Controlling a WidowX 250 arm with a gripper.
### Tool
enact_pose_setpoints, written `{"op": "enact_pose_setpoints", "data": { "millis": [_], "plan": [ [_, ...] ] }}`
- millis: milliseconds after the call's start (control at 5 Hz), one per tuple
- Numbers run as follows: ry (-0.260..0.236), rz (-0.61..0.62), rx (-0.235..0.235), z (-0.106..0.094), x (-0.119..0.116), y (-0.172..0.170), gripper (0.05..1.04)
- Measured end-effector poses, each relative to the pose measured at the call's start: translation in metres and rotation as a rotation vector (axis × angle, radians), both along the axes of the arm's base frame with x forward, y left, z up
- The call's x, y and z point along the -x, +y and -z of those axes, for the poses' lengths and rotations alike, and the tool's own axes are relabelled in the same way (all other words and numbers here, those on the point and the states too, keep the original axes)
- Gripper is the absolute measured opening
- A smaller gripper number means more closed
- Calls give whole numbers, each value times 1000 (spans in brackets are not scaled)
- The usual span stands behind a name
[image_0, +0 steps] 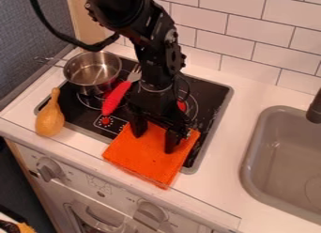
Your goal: Move the orange colour cloth to the right upper edge
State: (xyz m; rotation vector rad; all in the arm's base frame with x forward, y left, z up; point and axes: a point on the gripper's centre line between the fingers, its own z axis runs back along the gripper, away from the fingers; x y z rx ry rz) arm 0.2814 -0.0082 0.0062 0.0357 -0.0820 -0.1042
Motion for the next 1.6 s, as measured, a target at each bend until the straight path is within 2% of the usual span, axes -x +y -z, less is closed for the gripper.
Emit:
{"op": "enact_pose_setpoints", "data": {
  "millis": [200, 600, 800, 1000, 1200, 1400, 1600],
  "plan": [
    [-5, -28, 8, 0, -24, 1, 1001],
    [-40, -89, 30, -3, -96, 1, 1001],
    [-49, -75, 28, -3, -119, -9, 1001],
    [-62, -81, 53, -5, -137, -17, 1001],
    [-60, -62, 39, -7, -139, -23, 1000],
    [-56, -56, 38, -14, -131, -23, 998],
    [-75, -62, 45, -47, -132, -24, 998]
  ]
}}
